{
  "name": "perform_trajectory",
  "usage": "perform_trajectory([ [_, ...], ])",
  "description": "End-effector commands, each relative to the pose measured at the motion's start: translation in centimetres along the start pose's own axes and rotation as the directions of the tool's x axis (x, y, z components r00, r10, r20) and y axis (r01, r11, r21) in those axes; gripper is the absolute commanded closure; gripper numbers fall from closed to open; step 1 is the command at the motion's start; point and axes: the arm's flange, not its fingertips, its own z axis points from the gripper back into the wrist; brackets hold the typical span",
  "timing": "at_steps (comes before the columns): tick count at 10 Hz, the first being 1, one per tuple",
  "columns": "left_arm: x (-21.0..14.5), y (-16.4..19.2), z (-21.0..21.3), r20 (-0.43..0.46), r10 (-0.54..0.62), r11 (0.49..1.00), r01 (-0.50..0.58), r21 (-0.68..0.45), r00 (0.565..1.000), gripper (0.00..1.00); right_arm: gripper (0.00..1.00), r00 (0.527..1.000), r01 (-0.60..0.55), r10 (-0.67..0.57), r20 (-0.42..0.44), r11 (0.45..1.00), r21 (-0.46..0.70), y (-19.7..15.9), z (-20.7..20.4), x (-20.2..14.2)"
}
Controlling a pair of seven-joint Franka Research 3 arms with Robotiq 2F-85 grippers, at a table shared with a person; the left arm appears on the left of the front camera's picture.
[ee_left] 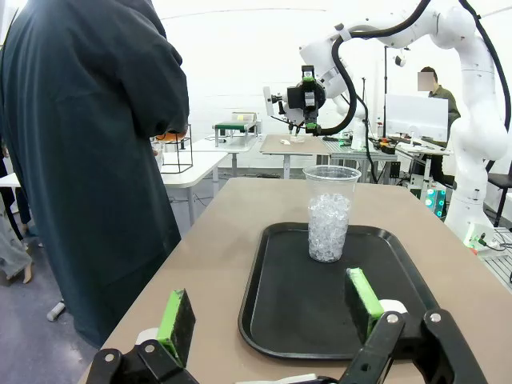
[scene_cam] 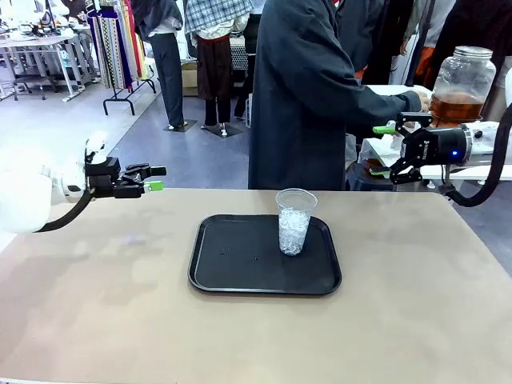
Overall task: Pour the drink into the iced cup.
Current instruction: Pick up the iced cup indicated by the human and present it to them.
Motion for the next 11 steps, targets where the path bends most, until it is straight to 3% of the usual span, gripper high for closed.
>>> perform_trajectory([
  [1, 0.51, -0.15, -0.03, 0.005, -0.001, 1.0, 0.001, -0.002, 1.0, 0.0, 0.0, 1.0, -0.001, 0.001, -0.001, 1.0, 0.001, 0.12, -0.02, -0.02],
  [11, 0.51, -0.15, -0.03, 0.005, -0.001, 1.0, 0.001, -0.002, 1.0, 0.0, 0.0, 1.0, -0.001, 0.001, -0.001, 1.0, 0.001, 0.12, -0.02, -0.02],
])
